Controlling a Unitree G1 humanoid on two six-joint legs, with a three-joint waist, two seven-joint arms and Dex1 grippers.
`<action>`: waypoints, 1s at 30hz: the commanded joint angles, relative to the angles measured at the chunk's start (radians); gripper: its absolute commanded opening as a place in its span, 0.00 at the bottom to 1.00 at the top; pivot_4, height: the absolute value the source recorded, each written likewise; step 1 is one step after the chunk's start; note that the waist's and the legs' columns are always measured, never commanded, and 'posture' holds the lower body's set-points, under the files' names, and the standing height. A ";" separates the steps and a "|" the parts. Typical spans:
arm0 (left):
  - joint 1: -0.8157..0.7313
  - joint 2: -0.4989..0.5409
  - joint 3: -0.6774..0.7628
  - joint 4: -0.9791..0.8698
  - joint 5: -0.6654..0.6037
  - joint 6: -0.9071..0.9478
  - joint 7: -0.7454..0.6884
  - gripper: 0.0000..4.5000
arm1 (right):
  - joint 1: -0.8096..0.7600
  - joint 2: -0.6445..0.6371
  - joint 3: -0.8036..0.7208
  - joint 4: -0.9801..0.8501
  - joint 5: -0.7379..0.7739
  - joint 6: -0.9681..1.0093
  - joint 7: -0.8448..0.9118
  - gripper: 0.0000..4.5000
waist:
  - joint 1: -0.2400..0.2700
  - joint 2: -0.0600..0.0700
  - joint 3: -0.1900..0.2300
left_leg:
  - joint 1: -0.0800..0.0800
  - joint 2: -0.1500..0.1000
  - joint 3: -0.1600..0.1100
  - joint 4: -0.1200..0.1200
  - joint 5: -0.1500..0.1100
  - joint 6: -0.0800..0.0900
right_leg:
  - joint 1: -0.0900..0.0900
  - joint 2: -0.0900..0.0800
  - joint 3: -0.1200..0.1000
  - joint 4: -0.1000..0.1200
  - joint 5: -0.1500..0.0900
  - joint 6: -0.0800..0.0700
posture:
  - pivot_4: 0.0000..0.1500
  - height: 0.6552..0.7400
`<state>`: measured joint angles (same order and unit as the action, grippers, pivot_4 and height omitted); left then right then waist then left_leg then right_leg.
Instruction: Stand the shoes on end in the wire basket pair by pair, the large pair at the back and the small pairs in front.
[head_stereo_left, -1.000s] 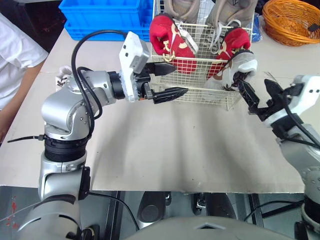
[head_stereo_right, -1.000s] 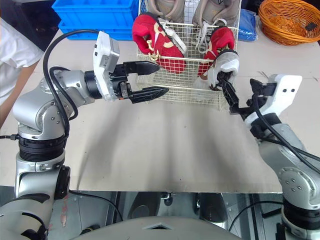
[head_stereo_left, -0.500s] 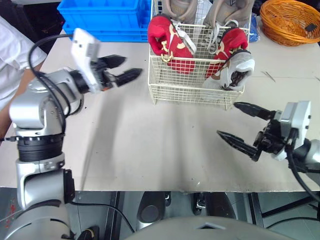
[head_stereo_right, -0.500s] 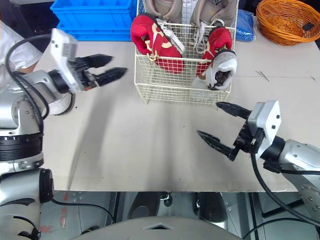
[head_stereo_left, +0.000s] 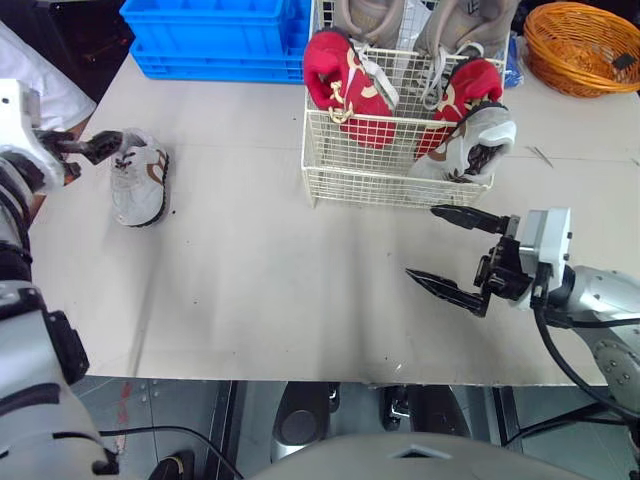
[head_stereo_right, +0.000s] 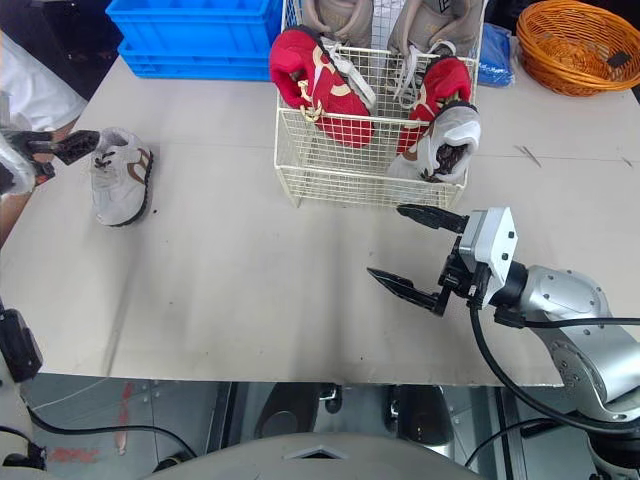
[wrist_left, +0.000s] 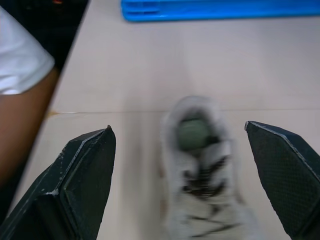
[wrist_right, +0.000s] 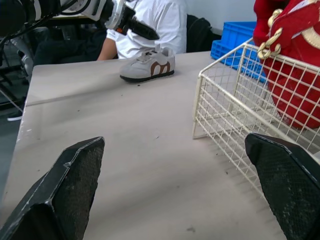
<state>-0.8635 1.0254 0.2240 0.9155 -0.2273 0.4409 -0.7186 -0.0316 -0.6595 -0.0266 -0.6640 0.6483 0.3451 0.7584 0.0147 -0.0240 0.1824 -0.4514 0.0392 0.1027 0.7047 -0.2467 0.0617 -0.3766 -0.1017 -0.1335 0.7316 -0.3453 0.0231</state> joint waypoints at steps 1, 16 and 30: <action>-0.042 -0.013 -0.018 0.109 0.041 -0.074 -0.023 1.00 | -0.023 0.015 0.003 -0.020 -0.009 -0.013 -0.005 0.99 | -0.001 0.000 0.000 | 0.000 0.000 0.000 0.000 0.000 0.000 | 0.000 0.000 0.000 0.000 0.000 0.000 | 1.00 0.36; -0.120 -0.066 0.020 0.279 0.055 -0.167 -0.026 0.12 | -0.020 0.035 -0.010 -0.037 -0.037 -0.016 -0.024 1.00 | -0.003 -0.005 -0.001 | -0.001 0.000 0.000 0.001 0.000 0.000 | -0.001 0.000 -0.001 0.001 0.000 0.000 | 1.00 0.36; 0.133 -0.395 0.276 -0.950 -0.482 -0.124 0.081 0.08 | -0.186 0.132 -0.024 -0.028 0.156 0.113 -0.153 1.00 | -0.007 -0.007 0.000 | -0.003 0.000 -0.006 0.007 0.000 0.000 | 0.004 -0.002 -0.007 0.000 0.000 0.000 | 1.00 0.36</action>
<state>-0.7332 0.6312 0.4952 0.1033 -0.6475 0.2910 -0.6747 -0.1970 -0.5358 -0.0298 -0.6651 0.7561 0.4394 0.6364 0.0077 -0.0305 0.1821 -0.4533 0.0393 0.0965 0.7112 -0.2466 0.0617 -0.3721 -0.1036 -0.1402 0.7320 -0.3449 0.0226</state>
